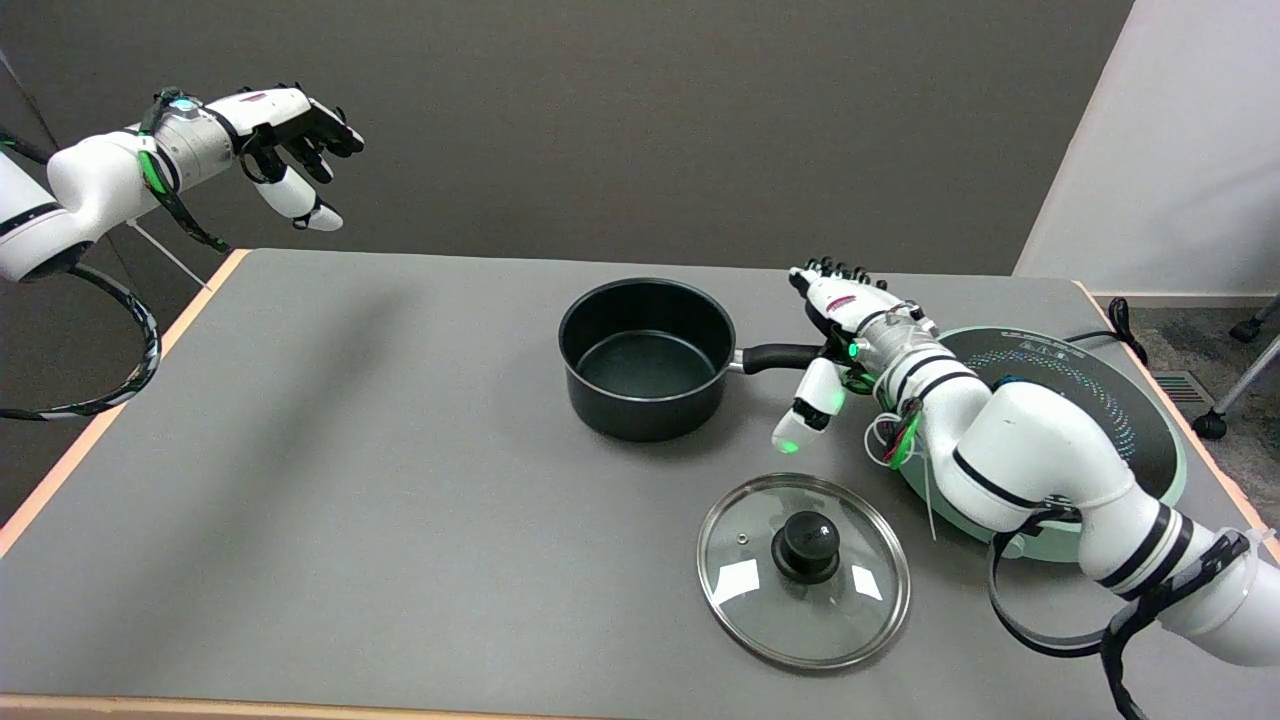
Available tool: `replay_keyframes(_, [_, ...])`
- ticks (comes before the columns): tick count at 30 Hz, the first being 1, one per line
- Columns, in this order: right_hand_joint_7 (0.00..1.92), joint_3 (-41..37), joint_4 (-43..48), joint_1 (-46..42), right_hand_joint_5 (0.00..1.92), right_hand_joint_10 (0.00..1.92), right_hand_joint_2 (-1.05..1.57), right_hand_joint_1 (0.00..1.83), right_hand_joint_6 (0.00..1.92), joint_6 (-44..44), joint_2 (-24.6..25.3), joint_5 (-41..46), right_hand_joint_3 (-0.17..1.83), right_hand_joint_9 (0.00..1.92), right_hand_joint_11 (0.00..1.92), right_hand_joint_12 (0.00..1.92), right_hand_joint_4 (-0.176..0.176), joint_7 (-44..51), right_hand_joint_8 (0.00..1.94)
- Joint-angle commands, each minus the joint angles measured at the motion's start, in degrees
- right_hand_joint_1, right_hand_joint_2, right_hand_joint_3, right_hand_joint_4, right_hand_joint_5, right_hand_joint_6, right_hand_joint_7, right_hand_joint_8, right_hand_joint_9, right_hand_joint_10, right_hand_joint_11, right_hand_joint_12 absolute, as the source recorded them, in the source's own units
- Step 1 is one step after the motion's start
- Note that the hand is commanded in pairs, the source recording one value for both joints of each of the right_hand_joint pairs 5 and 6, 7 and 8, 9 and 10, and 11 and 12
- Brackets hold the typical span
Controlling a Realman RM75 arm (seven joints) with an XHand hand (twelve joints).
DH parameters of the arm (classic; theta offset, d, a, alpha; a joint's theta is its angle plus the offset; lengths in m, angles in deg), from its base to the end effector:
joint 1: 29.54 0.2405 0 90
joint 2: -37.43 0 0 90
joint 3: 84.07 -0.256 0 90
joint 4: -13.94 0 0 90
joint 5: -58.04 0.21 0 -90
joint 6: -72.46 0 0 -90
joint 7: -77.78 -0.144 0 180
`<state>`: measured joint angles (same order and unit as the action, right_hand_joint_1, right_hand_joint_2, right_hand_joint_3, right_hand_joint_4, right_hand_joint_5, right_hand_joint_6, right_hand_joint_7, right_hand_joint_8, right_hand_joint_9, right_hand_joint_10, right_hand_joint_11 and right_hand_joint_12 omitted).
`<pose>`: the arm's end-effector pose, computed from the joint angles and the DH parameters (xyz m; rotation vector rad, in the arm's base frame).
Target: Pick up the pot.
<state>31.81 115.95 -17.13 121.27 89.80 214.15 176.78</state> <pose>-0.2176 -0.3612 0.3383 1.2360 -0.3867 0.0226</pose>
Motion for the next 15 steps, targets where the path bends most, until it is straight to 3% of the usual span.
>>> replay_keyframes(1, [0.02, 6.0, 2.0, 6.2, 0.02, 0.02, -0.63, 1.27, 0.02, 8.4, 0.7, 1.8, 0.92, 0.02, 0.02, 0.02, -0.133, 0.8, 0.02])
replay_keyframes(15, [0.02, 7.6, -0.6, 7.9, 0.02, 0.02, -0.63, 1.26, 0.02, 7.5, 2.6, 1.9, 0.93, 0.02, 0.02, 0.02, -0.12, 0.7, 0.02])
